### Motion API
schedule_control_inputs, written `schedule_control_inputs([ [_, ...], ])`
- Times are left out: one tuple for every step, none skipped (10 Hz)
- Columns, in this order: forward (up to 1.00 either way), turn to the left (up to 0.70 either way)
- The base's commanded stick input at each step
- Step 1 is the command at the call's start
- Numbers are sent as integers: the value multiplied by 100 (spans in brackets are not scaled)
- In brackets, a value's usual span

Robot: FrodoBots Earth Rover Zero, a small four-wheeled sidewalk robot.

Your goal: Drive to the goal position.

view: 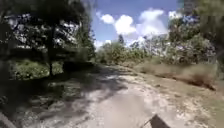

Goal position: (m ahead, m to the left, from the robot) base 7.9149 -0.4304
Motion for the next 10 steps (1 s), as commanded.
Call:
schedule_control_inputs([
  [85,0],
  [85,0],
  [85,0],
  [85,-20],
  [85,-20],
  [85,-3],
  [85,0],
  [85,0],
  [85,0],
  [85,0],
])
